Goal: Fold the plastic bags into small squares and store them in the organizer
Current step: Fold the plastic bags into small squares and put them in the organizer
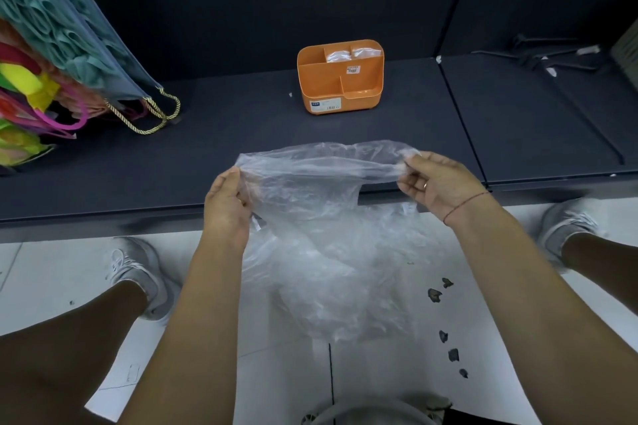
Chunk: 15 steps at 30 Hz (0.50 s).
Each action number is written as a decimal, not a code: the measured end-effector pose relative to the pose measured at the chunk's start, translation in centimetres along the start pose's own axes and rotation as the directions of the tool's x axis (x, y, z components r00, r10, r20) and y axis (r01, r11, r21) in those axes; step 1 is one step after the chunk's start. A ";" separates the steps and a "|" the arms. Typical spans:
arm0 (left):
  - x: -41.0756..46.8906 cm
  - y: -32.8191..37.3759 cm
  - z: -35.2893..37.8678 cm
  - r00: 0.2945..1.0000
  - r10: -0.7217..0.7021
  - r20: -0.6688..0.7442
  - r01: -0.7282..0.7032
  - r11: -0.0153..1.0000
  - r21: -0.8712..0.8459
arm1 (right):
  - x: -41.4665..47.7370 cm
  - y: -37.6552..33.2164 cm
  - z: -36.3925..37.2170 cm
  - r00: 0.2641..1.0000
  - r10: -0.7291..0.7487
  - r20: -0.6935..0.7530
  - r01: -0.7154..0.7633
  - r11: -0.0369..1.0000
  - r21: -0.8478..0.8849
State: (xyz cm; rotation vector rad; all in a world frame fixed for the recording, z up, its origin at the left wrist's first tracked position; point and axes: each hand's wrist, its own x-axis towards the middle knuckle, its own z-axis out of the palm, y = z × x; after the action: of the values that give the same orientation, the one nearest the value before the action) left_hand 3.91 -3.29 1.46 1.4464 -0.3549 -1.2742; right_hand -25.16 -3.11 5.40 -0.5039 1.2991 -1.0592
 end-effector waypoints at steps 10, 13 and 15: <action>0.6 -1.5 -0.4 0.998 -0.032 -0.054 0.036 0.996 0.077 | -0.8 -0.4 0.4 0.957 0.090 0.276 -0.222 0.837 0.499; 0.5 -1.8 -0.6 0.997 -0.053 -0.059 0.058 0.994 0.090 | -0.7 -0.7 0.5 0.972 0.105 0.209 -0.199 0.841 0.502; 0.3 -1.8 -0.9 0.999 -0.044 0.002 0.044 0.991 0.129 | -0.5 -0.8 0.5 0.978 0.121 0.169 -0.187 0.871 0.454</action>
State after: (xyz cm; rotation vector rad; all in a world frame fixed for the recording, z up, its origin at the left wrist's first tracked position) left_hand 4.02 -2.46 -0.38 1.5685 -0.4171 -1.3103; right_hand -24.92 -3.14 6.42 -0.0982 0.9014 -1.1359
